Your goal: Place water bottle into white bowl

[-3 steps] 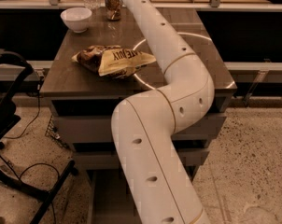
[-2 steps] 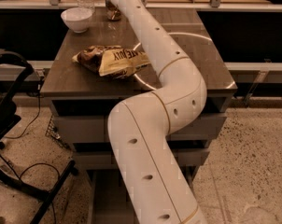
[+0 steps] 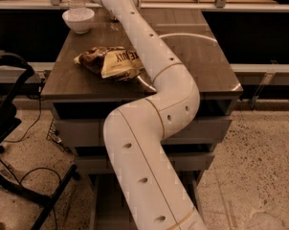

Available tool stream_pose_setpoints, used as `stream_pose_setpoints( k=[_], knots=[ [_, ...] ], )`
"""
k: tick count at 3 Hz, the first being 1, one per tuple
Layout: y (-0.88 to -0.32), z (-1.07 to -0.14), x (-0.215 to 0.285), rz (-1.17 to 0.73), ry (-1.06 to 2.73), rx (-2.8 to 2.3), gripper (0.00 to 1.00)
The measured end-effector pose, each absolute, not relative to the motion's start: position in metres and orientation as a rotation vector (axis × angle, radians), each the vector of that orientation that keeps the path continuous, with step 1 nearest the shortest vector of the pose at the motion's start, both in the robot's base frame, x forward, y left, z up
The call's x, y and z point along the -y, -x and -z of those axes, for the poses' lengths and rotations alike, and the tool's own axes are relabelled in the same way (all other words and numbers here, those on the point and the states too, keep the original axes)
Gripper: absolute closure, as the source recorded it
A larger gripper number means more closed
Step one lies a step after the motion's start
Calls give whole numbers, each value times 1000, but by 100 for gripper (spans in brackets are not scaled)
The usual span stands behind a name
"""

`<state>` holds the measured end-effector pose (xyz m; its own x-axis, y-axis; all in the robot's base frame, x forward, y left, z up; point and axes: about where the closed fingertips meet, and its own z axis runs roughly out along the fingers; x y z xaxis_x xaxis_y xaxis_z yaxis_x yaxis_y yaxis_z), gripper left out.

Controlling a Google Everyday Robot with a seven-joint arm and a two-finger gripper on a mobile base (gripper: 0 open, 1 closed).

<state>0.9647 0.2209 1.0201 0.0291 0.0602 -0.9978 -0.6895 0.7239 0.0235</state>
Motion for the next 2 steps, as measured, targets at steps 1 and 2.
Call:
stream_pose_setpoints(
  k=[1,2],
  knots=[
    [-961,-1022,-231,-622,583,-1418,100],
    [-962,-1014,-237,-590,616,-1413,100]
  ],
)
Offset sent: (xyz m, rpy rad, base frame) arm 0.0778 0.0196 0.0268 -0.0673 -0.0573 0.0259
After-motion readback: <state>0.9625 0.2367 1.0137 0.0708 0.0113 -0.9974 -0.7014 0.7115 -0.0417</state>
